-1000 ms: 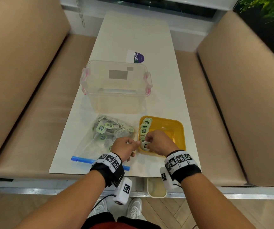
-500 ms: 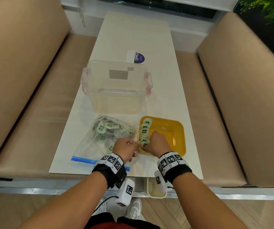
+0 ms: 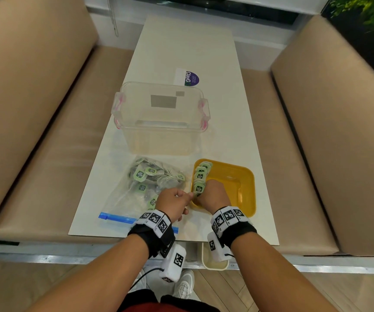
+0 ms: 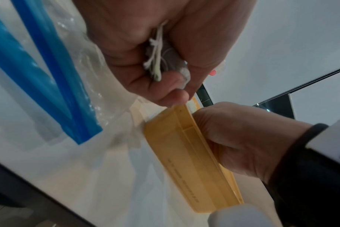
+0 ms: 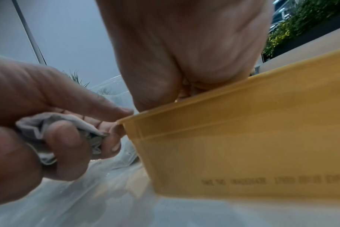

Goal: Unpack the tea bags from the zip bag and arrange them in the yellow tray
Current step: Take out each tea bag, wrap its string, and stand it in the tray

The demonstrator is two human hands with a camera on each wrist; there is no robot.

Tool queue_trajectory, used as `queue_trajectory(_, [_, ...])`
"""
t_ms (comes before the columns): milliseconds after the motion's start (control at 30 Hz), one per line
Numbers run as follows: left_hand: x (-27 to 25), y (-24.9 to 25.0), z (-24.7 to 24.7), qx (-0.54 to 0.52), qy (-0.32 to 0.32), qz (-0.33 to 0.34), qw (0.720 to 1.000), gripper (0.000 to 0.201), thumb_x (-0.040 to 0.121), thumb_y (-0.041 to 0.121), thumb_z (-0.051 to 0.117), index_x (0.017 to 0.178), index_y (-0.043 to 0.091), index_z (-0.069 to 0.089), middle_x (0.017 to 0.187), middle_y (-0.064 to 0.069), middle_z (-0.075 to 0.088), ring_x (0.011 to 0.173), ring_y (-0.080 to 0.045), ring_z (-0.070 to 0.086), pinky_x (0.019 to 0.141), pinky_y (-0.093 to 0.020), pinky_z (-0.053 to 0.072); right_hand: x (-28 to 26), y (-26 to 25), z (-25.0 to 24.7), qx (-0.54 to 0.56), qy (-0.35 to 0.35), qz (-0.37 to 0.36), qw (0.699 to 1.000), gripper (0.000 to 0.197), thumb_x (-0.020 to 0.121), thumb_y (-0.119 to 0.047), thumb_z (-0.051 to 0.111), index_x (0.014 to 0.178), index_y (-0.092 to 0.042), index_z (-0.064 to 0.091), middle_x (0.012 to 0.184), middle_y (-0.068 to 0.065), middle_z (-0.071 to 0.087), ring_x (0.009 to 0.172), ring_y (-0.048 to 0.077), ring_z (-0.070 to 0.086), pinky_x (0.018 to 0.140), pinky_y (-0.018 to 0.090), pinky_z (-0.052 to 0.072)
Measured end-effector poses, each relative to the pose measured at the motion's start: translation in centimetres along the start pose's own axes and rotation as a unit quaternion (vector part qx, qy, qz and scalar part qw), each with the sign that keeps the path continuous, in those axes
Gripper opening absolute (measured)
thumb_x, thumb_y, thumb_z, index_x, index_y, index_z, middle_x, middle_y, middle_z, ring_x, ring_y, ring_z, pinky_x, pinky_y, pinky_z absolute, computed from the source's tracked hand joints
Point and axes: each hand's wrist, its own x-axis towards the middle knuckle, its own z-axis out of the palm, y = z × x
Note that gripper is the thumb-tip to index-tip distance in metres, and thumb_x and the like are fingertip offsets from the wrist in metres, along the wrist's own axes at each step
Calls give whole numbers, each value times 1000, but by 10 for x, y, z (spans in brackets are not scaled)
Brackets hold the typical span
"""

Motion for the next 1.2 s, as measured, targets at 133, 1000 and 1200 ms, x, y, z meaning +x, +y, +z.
queue_trajectory(133, [0, 0, 0, 0, -1, -1, 1000, 20, 92, 23, 71, 88, 4, 65, 73, -8, 64, 45, -13, 57, 42, -23, 38, 0, -1, -2, 15, 13, 6, 1000, 43, 74, -20, 83, 109, -5, 64, 111, 13, 68, 101, 28, 66, 67, 27, 48])
queue_trajectory(1000, [-2, 1, 0, -14, -8, -11, 1000, 24, 90, 26, 74, 89, 4, 64, 73, -6, 64, 45, -13, 56, 42, -23, 37, -10, 13, -23, 70, -39, 28, 996, 57, 75, -31, 82, 121, -8, 59, 109, 11, 64, 106, 26, 60, 76, 29, 45])
queue_trajectory(1200, [-2, 1, -1, -16, -8, -17, 1000, 26, 91, 26, 73, 93, 2, 66, 73, -6, 64, 45, -13, 57, 43, -23, 38, -8, 14, -18, 110, -32, 49, 992, 34, 70, -33, 85, 79, -14, 58, 75, 3, 62, 71, 19, 59, 53, 24, 40])
